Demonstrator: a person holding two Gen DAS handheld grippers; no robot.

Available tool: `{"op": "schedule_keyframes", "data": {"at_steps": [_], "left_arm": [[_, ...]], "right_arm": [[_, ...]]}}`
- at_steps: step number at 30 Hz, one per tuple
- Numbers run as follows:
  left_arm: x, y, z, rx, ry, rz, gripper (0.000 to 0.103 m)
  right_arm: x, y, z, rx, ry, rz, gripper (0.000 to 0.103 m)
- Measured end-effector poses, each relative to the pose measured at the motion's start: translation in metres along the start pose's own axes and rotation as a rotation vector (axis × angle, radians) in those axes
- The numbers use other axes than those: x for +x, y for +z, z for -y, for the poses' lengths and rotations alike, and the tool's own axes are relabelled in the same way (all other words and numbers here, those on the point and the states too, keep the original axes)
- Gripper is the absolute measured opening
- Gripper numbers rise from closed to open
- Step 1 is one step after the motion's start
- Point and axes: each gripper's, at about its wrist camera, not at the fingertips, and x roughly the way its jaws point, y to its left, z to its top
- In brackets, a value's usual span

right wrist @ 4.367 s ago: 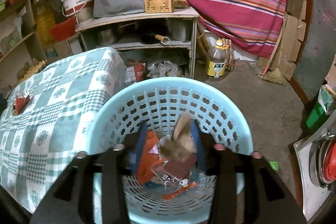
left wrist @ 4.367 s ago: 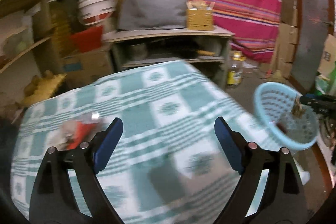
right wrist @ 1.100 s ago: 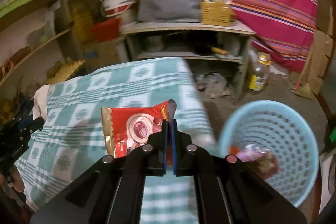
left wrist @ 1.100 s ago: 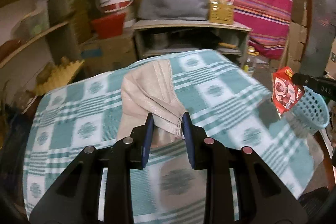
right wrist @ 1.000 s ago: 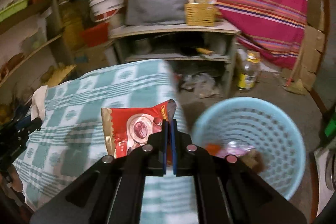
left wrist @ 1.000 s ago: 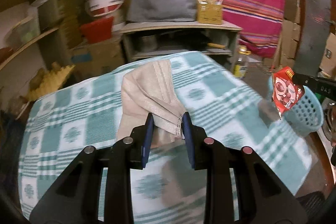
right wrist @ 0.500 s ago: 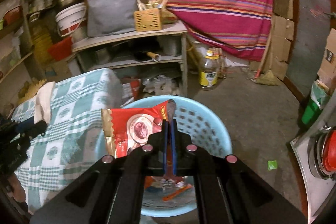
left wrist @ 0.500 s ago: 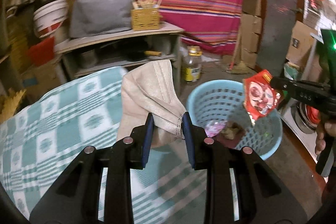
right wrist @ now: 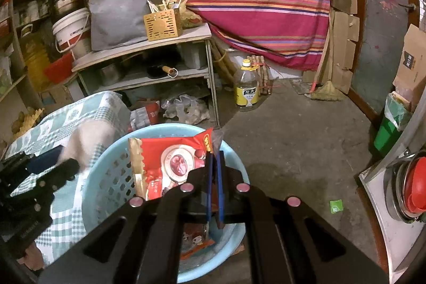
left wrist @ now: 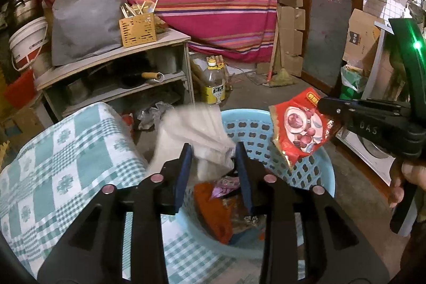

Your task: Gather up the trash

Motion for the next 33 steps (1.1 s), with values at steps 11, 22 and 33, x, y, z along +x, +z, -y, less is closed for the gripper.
{"op": "schedule_keyframes", "data": {"at_steps": [11,22,33], "left_arm": [[-0.047,-0.004,-0.045,-0.112,0.102,0.089,0.076],[-0.145,-0.049,-0.115,-0.177,0.329,0.179,0.096],[-0.235,-0.114,-0.161,-0.256,0.439,0.206,0.097]], "right_arm": [[0.01,-0.004,-0.027,-0.036,0.024,-0.024,0.003],[0.015,-0.017,-0.076,-0.115,0.008,-0.053,0.077],[-0.06,-0.054,-0.14,-0.182,0.091,0.077,0.098]]}}
